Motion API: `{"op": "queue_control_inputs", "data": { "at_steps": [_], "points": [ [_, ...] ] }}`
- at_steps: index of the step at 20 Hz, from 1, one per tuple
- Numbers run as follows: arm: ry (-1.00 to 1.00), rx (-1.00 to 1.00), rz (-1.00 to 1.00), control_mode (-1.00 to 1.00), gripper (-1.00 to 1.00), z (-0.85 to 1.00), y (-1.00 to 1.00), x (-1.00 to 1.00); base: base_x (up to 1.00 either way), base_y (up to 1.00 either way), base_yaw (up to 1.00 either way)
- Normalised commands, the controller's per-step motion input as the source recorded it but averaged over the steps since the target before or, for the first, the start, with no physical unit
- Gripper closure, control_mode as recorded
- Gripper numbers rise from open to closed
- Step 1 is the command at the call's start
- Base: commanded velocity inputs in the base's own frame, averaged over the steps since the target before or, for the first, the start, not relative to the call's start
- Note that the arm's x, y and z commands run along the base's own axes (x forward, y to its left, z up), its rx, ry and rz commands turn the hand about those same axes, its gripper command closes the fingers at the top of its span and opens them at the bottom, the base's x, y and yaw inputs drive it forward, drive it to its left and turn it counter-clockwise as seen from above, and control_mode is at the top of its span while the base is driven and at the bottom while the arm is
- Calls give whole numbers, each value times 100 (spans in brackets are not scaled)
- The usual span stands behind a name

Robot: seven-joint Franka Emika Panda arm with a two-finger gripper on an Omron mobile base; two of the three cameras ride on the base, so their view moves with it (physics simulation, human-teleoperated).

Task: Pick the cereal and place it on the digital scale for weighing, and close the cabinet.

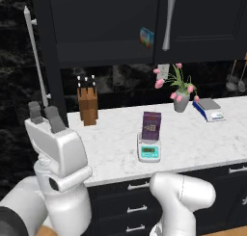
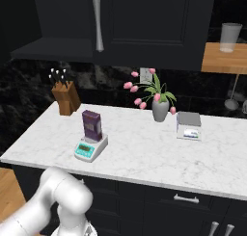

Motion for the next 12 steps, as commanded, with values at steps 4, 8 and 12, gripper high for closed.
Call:
{"op": "queue_control_inputs", "data": {
  "at_steps": [4, 8, 12],
  "points": [
    [29, 26, -20, -100, -100, -16, 36, 43, 0, 0, 0],
    [29, 24, -12, -100, -100, -41, 32, 56, 0, 0, 0],
    [17, 17, -14, -100, -100, -90, 94, 49, 0, 0, 0]
  ]
}}
